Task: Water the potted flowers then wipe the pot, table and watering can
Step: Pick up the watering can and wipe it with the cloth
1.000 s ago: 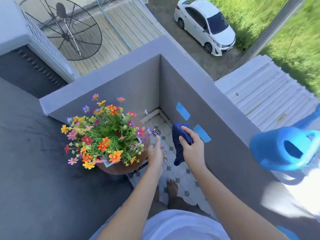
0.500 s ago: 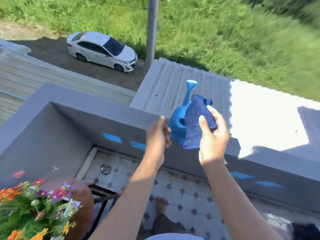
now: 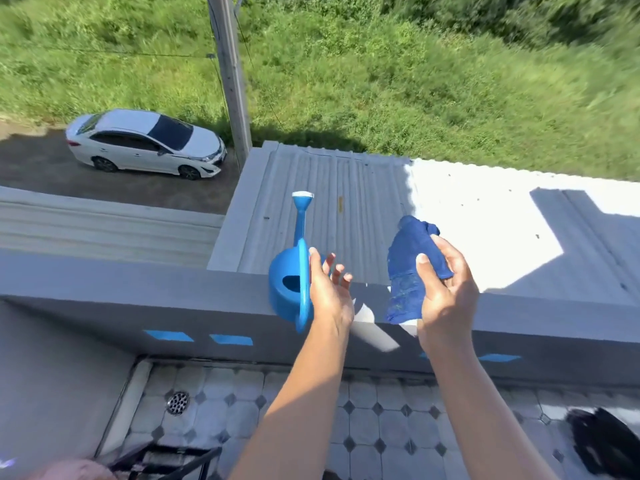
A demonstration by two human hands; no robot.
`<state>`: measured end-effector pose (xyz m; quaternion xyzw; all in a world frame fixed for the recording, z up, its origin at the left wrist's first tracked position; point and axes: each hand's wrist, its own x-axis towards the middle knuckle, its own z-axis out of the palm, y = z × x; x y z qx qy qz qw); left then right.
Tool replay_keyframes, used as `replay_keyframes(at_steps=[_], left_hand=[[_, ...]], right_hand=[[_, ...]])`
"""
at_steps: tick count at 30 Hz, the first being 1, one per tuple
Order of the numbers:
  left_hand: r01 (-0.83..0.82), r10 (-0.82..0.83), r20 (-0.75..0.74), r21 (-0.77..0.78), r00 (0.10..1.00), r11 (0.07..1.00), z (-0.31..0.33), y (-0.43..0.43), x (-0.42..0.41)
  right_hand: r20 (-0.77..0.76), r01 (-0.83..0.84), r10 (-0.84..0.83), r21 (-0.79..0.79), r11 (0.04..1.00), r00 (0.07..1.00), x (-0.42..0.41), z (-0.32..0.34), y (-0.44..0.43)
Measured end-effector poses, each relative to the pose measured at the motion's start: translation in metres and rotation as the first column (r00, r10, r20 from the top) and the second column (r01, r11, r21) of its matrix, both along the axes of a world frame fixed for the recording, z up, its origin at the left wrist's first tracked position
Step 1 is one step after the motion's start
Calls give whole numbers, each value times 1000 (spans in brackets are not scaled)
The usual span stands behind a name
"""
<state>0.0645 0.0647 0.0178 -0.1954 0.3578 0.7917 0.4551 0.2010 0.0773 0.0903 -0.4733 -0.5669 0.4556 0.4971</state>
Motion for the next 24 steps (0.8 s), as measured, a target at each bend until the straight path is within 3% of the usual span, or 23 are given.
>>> replay_keyframes(at_steps=[8,13,17,24], left_hand=[[-176,176,-18,-24,984,984,0,11,-2],[-195,194,-44,-23,980,980,-1,-2,-17],[-108,90,-132,-137,987,985,-1,-24,-29],[-157,67,-296,-292,953,943,1,-96,-78]], right_hand=[[-207,-130,101,-134,982,973,-25,-19,15],[-213,-218,184,-151,964,960,-45,-19,14],[-246,-283,236,-179,942,940,-64,-14,10],[-273,-522,464,-203,828,843,-116,-15,-18]])
